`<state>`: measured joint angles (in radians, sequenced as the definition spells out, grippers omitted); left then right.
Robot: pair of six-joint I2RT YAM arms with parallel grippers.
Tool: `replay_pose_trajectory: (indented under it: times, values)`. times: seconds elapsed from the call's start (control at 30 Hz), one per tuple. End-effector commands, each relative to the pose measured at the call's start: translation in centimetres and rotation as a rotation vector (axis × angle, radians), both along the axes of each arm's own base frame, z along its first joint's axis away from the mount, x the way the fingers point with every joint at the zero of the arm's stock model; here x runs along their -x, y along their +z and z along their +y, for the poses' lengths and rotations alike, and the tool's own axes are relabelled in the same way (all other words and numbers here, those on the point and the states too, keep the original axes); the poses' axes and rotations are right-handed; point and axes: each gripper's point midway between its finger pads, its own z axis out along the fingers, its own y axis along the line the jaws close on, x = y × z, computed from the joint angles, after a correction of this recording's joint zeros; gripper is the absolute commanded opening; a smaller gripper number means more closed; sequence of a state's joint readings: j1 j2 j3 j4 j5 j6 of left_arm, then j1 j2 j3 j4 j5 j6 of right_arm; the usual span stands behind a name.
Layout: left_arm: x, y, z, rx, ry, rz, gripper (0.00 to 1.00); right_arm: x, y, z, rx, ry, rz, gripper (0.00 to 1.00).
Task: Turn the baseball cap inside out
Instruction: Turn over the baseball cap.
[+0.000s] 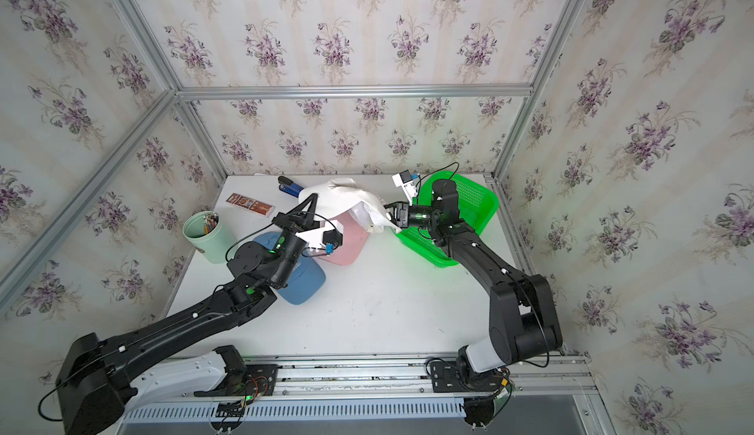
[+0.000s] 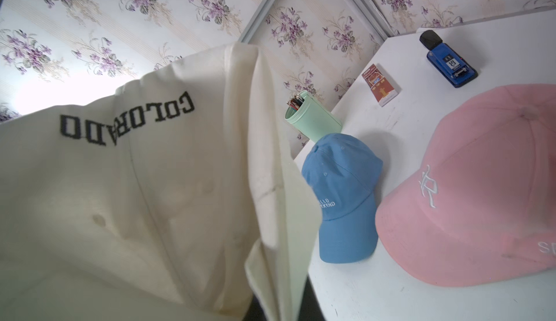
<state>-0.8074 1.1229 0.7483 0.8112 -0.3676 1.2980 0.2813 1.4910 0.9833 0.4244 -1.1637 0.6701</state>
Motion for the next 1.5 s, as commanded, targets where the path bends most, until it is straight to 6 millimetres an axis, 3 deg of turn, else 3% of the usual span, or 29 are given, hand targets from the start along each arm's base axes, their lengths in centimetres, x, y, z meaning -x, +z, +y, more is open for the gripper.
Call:
replay_pose_trajectory:
  times: [0.0,0.23,0.37,0.5,0.63,0.73,0.9,1.03,1.2,1.33,1.47]
  values:
    - [-0.6,3.0,2.8,0.212,0.106,-0.05,0.1,0.8,1.2,0.4,-0.052,0.014,0.008,0.04]
    - [-2.7,3.3,4.2,0.318,0.199,0.05,0.09,1.8,1.1,1.1,-0.063,0.004,0.029,0.04]
    - [-4.3,1.9,5.4,0.358,0.236,0.261,0.09,2.3,1.7,0.9,-0.124,0.001,0.06,0.04]
    - [-3.8,0.3,4.7,0.36,0.189,0.436,0.07,1.8,2.3,0.8,-0.149,-0.034,0.075,0.04]
    - [-3.8,-0.8,5.3,0.39,0.263,0.454,0.05,1.7,4.0,1.2,-0.211,-0.037,0.096,0.08]
    - [-4.3,-1.8,5.1,0.388,0.296,0.456,0.05,2.3,4.9,2.4,-0.232,0.008,0.09,0.21]
    - [-3.2,-1.3,3.3,0.443,0.15,0.55,0.06,0.2,3.0,2.3,-0.054,-0.098,0.033,0.31]
    - [-0.3,-0.6,1.9,0.304,-0.053,0.527,0.09,-1.7,2.5,1.0,0.146,-0.206,-0.037,0.44]
    - [5.2,-3.5,-0.9,-0.088,-0.356,0.298,0.13,-4.4,1.8,-3.2,0.305,-0.379,-0.052,0.61]
    - [5.7,-5.5,-0.6,-0.227,-0.327,0.247,0.13,-6.0,3.3,-6.5,0.38,-0.519,-0.087,0.63]
    - [4.7,-7.4,-1.0,-0.437,-0.218,0.089,0.12,-6.3,5.2,-6.9,0.427,-0.548,-0.121,0.62]
